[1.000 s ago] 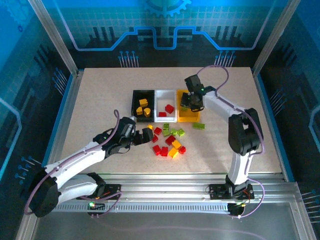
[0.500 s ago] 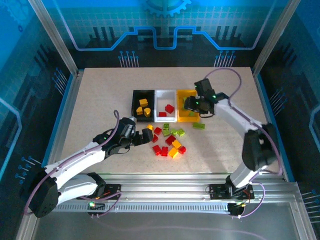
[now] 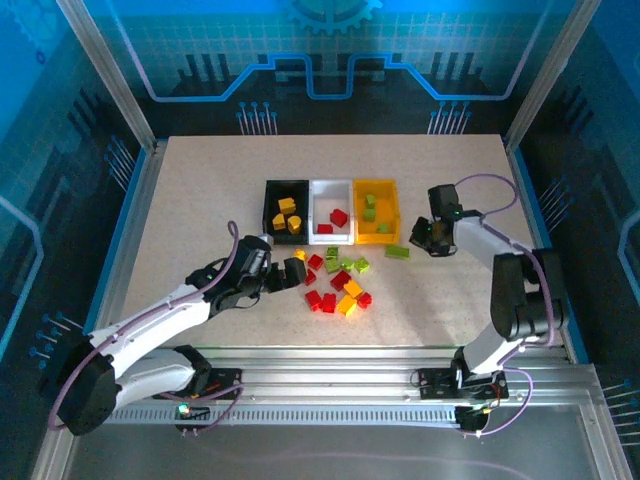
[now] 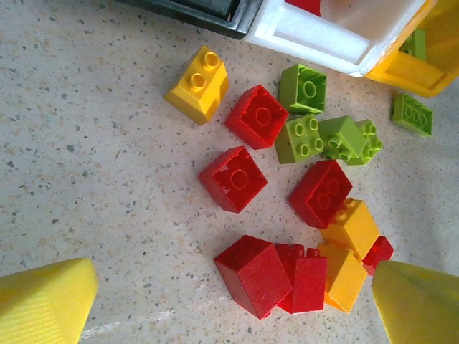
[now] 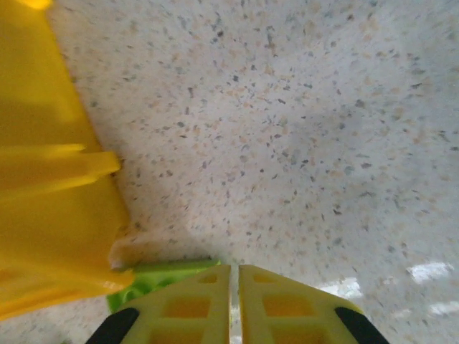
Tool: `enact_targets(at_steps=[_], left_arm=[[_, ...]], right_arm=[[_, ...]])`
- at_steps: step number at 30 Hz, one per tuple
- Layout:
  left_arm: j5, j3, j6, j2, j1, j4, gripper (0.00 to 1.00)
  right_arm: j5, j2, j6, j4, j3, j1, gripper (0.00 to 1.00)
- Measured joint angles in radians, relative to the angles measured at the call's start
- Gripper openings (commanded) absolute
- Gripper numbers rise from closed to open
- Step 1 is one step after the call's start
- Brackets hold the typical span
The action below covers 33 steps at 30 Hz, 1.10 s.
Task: Sort the legos into containers by color
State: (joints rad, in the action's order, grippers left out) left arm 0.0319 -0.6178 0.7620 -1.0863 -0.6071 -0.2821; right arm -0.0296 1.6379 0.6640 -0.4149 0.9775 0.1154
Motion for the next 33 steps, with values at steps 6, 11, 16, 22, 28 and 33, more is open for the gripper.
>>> enact_targets(at_steps=[6, 11, 16, 22, 28, 33], left_arm=[[-0.002, 0.013, 0.0, 0.0, 0.0, 0.0, 0.99], [-0.003, 0.013, 0.0, 0.0, 0.0, 0.001, 0.99], [-0.003, 0.017, 0.002, -0.003, 0.0, 0.008, 0.99], [-0.004, 0.034, 0.012, -0.027, 0.0, 0.038, 0.99], [-0.015, 0.045, 0.023, -0.046, 0.0, 0.058, 0.99], [-0.023, 0.056, 0.026, -0.046, 0.0, 0.078, 0.99]], right_arm=[[0.019, 0.122, -0.018, 0.035, 0.074, -0.004, 0.01], [0.044, 0.168, -0.023, 0.06, 0.1, -0.005, 0.0], [0.064, 0.192, -0.021, 0.053, 0.099, 0.009, 0.0], [0.069, 0.098, -0.01, 0.056, -0.016, 0.069, 0.0], [0.09, -0.082, 0.004, -0.017, -0.178, 0.166, 0.01], [0.046, -0.168, 0.003, -0.081, -0.19, 0.252, 0.54]])
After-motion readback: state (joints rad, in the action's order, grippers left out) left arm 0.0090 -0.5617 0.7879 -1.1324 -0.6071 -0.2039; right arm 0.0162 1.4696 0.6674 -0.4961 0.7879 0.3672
